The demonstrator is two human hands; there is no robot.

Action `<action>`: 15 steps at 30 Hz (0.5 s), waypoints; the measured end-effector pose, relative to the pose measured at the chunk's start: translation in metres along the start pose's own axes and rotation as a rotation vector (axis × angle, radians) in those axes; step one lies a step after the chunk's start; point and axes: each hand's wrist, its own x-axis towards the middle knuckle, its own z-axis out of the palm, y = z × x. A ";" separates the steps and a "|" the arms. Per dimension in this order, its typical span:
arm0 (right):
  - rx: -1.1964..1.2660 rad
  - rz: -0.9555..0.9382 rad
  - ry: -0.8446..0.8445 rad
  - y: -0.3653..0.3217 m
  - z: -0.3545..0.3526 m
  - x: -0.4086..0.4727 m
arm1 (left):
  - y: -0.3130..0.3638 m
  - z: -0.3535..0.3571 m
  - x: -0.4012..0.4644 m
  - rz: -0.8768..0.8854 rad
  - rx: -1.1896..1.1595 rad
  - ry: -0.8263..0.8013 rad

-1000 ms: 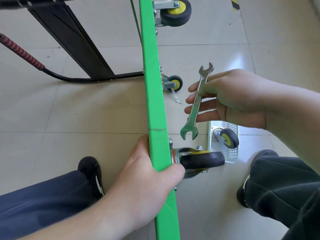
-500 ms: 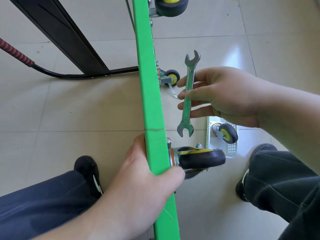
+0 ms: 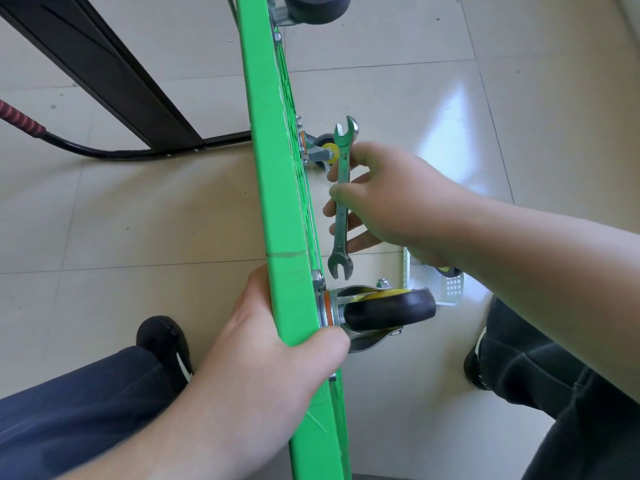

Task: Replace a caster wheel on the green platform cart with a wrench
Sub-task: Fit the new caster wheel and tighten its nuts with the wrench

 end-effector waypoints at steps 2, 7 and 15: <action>0.012 -0.004 -0.030 0.000 0.002 0.000 | 0.000 0.000 0.000 -0.001 0.000 0.005; 0.017 -0.013 -0.105 0.002 0.008 0.001 | 0.001 -0.001 0.000 0.002 0.003 0.004; 0.064 -0.023 -0.065 0.005 0.009 0.003 | 0.001 0.000 -0.001 0.011 -0.007 0.007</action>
